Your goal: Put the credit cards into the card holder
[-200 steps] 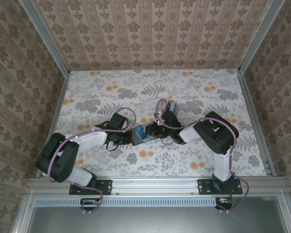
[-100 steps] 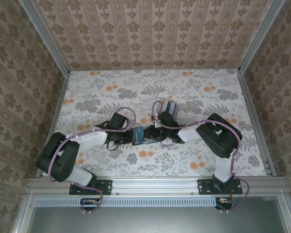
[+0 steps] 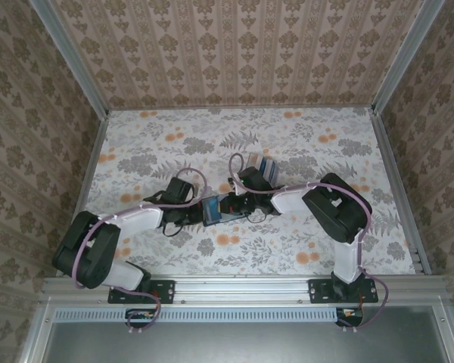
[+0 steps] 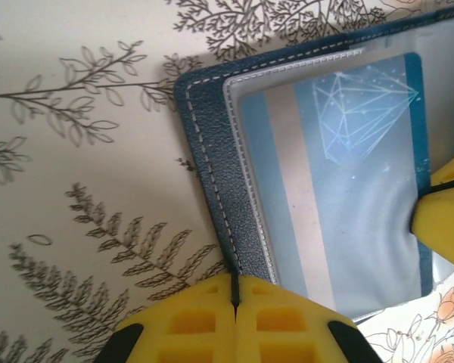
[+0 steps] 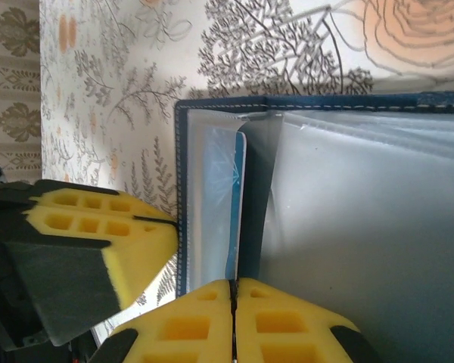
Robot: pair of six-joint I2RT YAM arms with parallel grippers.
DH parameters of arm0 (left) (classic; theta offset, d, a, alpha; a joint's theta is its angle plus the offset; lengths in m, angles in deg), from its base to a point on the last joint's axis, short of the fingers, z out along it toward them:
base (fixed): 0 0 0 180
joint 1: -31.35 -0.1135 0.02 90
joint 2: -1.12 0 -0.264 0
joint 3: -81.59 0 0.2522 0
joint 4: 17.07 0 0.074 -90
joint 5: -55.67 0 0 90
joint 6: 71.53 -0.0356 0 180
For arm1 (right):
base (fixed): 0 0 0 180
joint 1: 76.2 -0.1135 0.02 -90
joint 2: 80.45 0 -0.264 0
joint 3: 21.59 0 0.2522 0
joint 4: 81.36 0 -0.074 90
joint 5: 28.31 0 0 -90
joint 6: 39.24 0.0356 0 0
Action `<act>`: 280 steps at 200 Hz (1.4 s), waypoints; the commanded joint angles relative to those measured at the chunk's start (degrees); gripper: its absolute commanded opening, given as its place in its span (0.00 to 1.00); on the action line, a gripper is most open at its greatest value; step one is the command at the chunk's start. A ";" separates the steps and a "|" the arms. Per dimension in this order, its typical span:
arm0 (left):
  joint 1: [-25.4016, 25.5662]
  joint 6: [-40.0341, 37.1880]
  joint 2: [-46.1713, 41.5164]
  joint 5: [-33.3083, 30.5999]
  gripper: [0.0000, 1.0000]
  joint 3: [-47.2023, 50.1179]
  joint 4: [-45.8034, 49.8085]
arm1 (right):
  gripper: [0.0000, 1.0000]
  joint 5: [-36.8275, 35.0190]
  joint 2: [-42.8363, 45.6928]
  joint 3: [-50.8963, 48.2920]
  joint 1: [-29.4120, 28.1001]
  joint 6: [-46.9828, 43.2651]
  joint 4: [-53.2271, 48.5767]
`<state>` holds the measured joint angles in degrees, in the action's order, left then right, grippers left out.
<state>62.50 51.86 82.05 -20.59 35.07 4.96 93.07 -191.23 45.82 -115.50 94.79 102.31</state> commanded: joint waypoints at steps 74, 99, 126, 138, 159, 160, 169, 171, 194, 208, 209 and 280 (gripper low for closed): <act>-1.12 -1.16 -0.63 1.70 0.00 0.27 -1.55 | 0.44 -11.81 12.87 1.29 0.42 -11.85 -23.13; -1.01 -0.91 1.28 2.25 0.00 0.07 -2.67 | 0.44 -13.99 13.39 0.13 0.64 -11.90 -24.69; -0.75 -0.82 1.65 2.11 0.00 -0.03 -3.00 | 0.44 -15.72 13.57 -0.71 0.65 -11.05 -25.66; -0.75 -1.15 1.76 1.92 0.00 -0.33 -2.55 | 0.45 -17.01 13.22 -0.79 0.64 -11.23 -26.48; -0.68 -1.31 1.61 1.73 0.00 -0.65 -1.83 | 0.48 -17.59 12.03 -0.63 0.68 -10.66 -27.20; -0.71 -1.31 1.61 1.73 0.00 -0.60 -1.85 | 0.48 -17.63 11.97 -0.60 0.66 -10.65 -27.19; -0.66 -1.22 1.55 1.73 0.00 -0.47 -2.24 | 0.48 -17.62 11.41 -0.74 0.66 -10.47 -26.76; -0.66 -1.22 1.59 1.73 0.00 -0.47 -2.28 | 0.48 -17.72 11.28 -0.80 0.64 -10.44 -26.75; -0.62 -1.40 1.96 1.72 0.00 -0.92 -1.78 | 0.47 -18.20 10.38 -0.63 0.64 -10.29 -27.10; -0.66 -1.07 1.79 1.82 0.00 -0.59 -2.19 | 0.44 -17.68 10.45 -0.81 0.57 -10.07 -26.55; -0.62 -1.05 1.74 1.82 0.00 -0.57 -2.24 | 0.44 -17.63 10.43 -0.82 0.56 -10.13 -26.51; -0.48 -1.26 2.88 1.92 0.00 -1.34 -2.06 | 0.33 -15.30 9.44 -0.84 0.50 -9.87 -24.29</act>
<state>61.67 51.69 83.62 -19.10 35.01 2.45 76.70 -180.72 45.62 -115.02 84.32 77.37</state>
